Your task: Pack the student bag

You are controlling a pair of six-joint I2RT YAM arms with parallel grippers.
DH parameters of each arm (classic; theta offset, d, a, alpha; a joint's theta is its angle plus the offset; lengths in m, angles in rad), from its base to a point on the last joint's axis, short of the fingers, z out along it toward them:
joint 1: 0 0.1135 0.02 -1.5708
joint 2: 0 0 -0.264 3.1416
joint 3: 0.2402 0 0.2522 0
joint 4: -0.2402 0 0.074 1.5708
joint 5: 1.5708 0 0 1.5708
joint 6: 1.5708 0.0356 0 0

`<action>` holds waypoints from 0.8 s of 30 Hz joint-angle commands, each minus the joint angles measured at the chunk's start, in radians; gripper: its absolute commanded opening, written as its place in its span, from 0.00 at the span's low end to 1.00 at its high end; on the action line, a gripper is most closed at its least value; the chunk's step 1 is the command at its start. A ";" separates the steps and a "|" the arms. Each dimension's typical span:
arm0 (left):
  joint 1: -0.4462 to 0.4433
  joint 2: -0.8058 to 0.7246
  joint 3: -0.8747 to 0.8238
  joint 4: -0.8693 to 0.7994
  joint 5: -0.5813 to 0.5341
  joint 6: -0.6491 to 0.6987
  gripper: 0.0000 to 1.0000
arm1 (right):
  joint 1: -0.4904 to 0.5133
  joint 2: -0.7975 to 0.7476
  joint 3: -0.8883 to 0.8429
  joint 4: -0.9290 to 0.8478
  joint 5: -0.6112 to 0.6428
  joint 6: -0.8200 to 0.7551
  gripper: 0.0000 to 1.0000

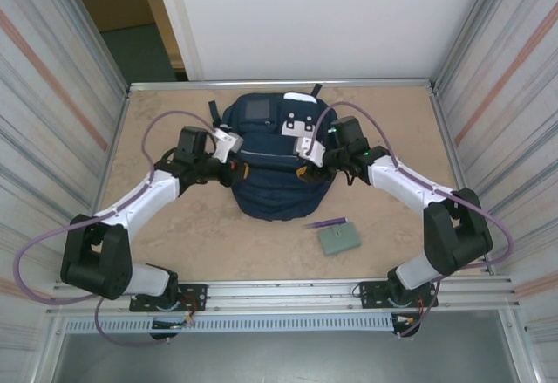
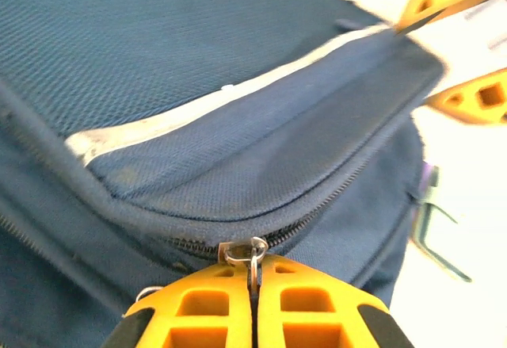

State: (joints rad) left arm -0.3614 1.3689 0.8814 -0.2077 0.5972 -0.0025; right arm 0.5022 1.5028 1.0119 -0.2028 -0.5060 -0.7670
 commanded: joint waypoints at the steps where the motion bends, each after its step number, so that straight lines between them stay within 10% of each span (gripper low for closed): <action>1: -0.065 -0.024 0.048 0.092 0.072 -0.038 0.00 | 0.092 -0.074 0.048 -0.083 0.035 0.004 0.46; 12: -0.130 0.003 0.085 0.112 0.135 -0.027 0.00 | 0.176 -0.018 0.041 0.052 0.198 0.076 0.52; 18: -0.102 -0.030 0.067 0.027 0.107 0.085 0.00 | 0.174 0.003 0.031 0.064 0.160 0.071 0.08; 24: 0.121 -0.043 0.058 -0.101 -0.040 0.097 0.00 | 0.143 -0.027 0.029 -0.065 0.127 -0.058 0.00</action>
State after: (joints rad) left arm -0.3431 1.3743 0.9218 -0.2531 0.6468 0.0677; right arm 0.6659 1.4979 1.0309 -0.1501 -0.3546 -0.7540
